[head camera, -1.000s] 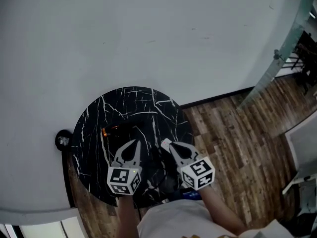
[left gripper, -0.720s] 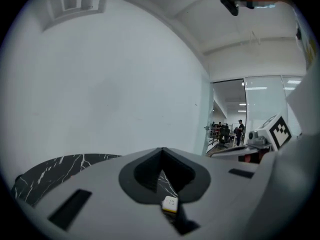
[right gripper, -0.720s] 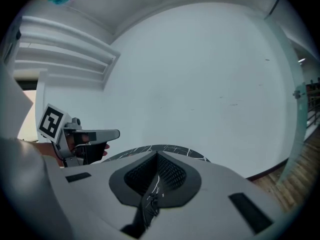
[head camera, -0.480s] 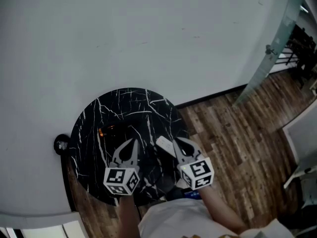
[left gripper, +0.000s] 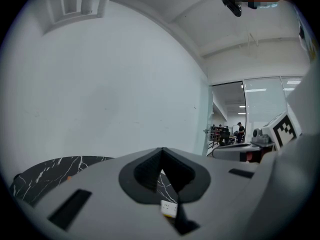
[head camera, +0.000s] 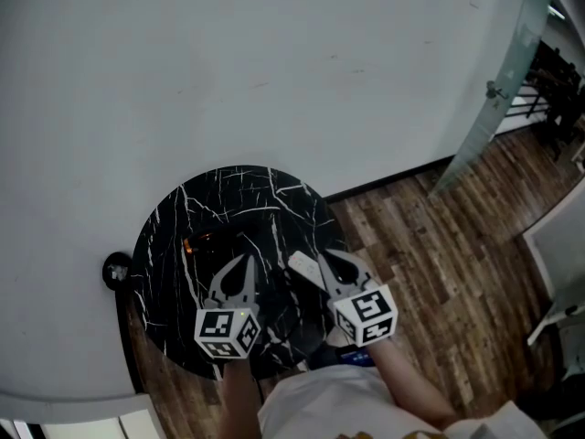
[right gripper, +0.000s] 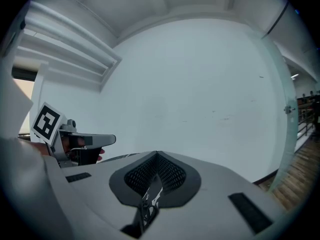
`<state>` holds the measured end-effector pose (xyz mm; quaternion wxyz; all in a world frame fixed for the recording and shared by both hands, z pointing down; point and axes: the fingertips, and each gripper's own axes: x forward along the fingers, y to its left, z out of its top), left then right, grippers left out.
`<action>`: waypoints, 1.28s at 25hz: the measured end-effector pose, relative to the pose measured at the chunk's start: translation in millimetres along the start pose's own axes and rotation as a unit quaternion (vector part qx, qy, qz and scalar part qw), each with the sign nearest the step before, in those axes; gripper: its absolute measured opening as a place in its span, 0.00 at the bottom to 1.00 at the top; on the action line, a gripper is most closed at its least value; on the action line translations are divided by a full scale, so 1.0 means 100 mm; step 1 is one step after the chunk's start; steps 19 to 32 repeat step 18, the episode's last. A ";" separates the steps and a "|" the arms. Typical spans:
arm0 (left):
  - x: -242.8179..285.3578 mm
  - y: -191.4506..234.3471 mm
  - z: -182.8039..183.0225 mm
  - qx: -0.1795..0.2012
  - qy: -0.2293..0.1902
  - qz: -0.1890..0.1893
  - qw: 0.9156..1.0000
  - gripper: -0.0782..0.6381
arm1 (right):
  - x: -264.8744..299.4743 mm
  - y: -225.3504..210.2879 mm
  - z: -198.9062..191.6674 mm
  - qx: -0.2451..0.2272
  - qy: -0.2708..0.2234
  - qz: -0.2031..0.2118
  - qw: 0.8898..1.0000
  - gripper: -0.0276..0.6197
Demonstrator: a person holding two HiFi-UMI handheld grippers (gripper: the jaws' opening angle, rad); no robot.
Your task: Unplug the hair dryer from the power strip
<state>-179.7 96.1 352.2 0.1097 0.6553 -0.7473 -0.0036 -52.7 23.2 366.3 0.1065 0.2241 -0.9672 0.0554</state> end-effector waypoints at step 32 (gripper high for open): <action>0.02 -0.25 -0.08 0.059 0.011 -0.020 0.998 0.11 | -0.11 -0.12 -0.17 0.028 0.010 -0.009 1.000 0.04</action>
